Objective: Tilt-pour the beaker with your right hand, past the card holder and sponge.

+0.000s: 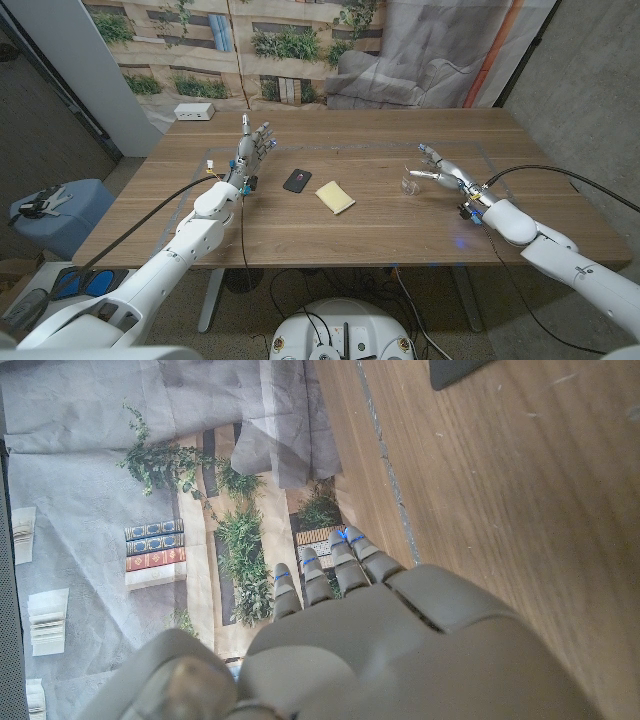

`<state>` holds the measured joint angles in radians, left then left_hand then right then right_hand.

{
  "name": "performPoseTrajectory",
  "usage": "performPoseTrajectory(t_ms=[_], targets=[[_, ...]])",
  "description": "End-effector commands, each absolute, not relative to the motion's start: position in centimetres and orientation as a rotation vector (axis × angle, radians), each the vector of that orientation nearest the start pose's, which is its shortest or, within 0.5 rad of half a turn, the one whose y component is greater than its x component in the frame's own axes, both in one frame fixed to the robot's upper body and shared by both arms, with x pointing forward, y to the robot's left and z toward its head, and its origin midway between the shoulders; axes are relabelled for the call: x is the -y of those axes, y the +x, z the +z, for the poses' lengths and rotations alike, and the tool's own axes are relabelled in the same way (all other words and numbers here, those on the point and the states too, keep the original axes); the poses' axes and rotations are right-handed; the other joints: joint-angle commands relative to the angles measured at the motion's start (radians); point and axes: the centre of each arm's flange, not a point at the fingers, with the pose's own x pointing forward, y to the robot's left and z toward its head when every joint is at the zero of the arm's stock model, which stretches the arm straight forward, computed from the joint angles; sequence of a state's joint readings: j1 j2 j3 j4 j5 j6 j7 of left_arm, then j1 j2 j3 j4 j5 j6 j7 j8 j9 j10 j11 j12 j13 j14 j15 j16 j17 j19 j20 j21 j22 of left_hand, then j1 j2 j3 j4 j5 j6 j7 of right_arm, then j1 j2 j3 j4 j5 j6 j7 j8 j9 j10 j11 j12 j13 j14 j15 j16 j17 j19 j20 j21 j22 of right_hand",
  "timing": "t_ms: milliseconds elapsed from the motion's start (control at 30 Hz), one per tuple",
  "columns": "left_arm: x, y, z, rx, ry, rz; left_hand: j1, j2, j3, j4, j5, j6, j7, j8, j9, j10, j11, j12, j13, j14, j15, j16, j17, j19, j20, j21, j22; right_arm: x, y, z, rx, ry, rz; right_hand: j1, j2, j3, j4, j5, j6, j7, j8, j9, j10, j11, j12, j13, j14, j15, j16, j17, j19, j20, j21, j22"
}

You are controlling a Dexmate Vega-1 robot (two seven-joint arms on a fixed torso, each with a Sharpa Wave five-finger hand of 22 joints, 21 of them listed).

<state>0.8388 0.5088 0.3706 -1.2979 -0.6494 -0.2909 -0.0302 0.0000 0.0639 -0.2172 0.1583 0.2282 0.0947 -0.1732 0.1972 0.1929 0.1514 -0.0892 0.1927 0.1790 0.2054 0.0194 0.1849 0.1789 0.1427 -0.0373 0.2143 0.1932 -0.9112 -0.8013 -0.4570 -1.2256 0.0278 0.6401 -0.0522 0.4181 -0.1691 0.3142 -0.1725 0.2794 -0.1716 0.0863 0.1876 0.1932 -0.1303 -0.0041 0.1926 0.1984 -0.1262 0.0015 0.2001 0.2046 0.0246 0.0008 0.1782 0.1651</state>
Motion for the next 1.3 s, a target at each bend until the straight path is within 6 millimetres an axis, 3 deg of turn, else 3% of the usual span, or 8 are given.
performPoseTrajectory(t_ms=[33, 767, 933, 1300], targets=[[-29.0, 65.3, -2.7, 0.593, -0.042, -0.207, 0.001, 0.026, -0.006, -0.001, 0.004, 0.002, -0.006, 0.003, 0.003, 0.01, 0.0, 0.006, 0.003, 0.007, 0.002, 0.005, 0.005, 0.008, -0.007, 0.007, 0.003, 34.4, 61.3, -8.5, 0.728, -0.855, 0.232, 0.016, -0.002, -0.003, -0.003, 0.012, -0.187, 0.004, 0.012, 0.004, 0.012, -0.004, 0.008, 0.005, 0.013, -0.005, 0.008, 0.0, 0.01, -0.006, 0.011, 0.002], [-29.0, 65.3, -2.8, 0.593, -0.042, -0.207, 0.001, 0.026, -0.006, -0.001, 0.004, 0.003, -0.006, 0.003, 0.003, 0.009, 0.001, 0.006, 0.003, 0.006, -0.001, 0.005, 0.005, 0.009, -0.008, 0.007, 0.003, 34.8, 62.8, -10.0, 0.698, -0.837, 0.225, 0.078, -0.006, -0.021, -0.001, 0.033, -0.122, 0.007, 0.047, 0.007, 0.075, -0.009, 0.029, 0.01, 0.061, -0.017, 0.021, -0.004, 0.041, -0.015, 0.015, 0.002], [-29.0, 65.3, -2.8, 0.593, -0.042, -0.207, 0.001, 0.026, -0.006, -0.001, 0.004, 0.003, -0.005, 0.003, 0.003, 0.01, 0.001, 0.006, 0.003, 0.007, 0.0, 0.005, 0.005, 0.008, -0.008, 0.007, 0.003, 34.6, 62.8, -10.3, 0.702, -0.829, 0.219, 0.094, -0.005, -0.029, 0.001, 0.039, -0.091, -0.011, 0.061, 0.009, 0.1, -0.019, 0.035, 0.012, 0.072, -0.018, 0.023, -0.005, 0.051, -0.017, 0.016, 0.002], [-29.0, 65.3, -2.7, 0.593, -0.042, -0.207, 0.002, 0.026, -0.006, -0.001, 0.004, 0.003, -0.007, 0.003, 0.003, 0.009, -0.001, 0.006, 0.003, 0.006, -0.001, 0.005, 0.005, 0.008, -0.008, 0.007, 0.003, 34.1, 62.8, -10.3, 0.714, -0.786, 0.206, 0.116, 0.001, -0.041, 0.006, 0.048, -0.035, -0.015, 0.084, 0.013, 0.158, -0.022, 0.049, 0.015, 0.087, -0.006, 0.024, -0.004, 0.074, -0.016, 0.017, 0.002]])
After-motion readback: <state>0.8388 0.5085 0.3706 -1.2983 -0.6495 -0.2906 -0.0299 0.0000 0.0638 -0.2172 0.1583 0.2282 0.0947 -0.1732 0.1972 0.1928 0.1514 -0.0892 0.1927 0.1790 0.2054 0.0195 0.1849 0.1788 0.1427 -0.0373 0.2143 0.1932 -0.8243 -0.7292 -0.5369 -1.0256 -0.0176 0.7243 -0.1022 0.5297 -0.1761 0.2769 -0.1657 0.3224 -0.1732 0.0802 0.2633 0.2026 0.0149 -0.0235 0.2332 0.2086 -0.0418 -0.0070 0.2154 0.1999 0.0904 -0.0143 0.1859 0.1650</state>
